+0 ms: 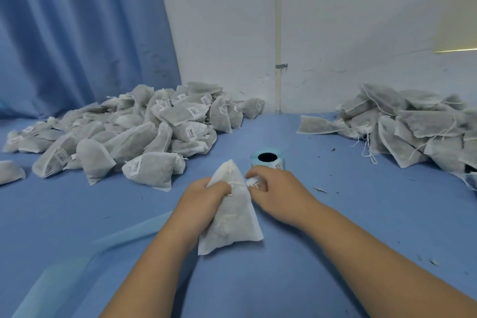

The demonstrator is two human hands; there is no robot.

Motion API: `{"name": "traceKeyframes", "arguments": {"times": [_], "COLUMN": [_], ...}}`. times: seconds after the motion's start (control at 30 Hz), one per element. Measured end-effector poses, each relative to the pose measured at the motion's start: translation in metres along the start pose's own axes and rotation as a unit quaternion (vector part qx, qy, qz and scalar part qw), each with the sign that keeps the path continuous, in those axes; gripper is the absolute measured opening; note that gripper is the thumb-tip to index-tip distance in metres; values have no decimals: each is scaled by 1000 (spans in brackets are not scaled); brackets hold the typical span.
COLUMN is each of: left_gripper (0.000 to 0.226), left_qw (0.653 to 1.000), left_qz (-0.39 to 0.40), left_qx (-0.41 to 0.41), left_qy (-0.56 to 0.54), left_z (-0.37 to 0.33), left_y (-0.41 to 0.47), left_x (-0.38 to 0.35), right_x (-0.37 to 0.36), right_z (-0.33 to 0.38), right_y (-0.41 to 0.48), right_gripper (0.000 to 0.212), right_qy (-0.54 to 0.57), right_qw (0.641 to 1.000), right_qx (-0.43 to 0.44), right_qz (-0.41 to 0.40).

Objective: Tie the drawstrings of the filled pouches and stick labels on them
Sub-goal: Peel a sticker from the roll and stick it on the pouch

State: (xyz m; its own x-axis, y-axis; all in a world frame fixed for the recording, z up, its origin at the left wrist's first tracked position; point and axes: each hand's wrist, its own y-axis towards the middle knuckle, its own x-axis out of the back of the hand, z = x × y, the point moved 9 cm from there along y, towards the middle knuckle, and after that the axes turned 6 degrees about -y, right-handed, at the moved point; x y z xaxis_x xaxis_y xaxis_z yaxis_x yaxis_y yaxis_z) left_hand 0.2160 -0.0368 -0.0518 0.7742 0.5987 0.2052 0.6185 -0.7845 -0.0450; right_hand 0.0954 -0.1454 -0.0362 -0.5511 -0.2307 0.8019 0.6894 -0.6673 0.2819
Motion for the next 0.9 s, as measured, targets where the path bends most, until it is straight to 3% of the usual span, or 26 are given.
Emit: {"name": "traceKeyframes", "arguments": {"times": [0.1, 0.33, 0.47, 0.9], "left_gripper": [17, 13, 22, 14], "left_qw": [1000, 1000, 999, 999], "left_qz": [8, 16, 13, 13], "left_qx": [-6, -15, -27, -27], "left_qy": [0, 9, 23, 34], "left_z": [-3, -5, -7, -4], "left_y": [-4, -7, -8, -7], "left_x": [-6, -10, -11, -12], "right_x": [8, 10, 8, 9], "right_z": [-7, -9, -10, -11], "right_y": [0, -2, 0, -2], "right_gripper": [4, 13, 11, 9], "right_qy": [54, 104, 133, 150], "right_qw": [998, 994, 990, 986], "right_qx": [-6, -18, -41, -49], "right_qz": [-21, -10, 8, 52]}}
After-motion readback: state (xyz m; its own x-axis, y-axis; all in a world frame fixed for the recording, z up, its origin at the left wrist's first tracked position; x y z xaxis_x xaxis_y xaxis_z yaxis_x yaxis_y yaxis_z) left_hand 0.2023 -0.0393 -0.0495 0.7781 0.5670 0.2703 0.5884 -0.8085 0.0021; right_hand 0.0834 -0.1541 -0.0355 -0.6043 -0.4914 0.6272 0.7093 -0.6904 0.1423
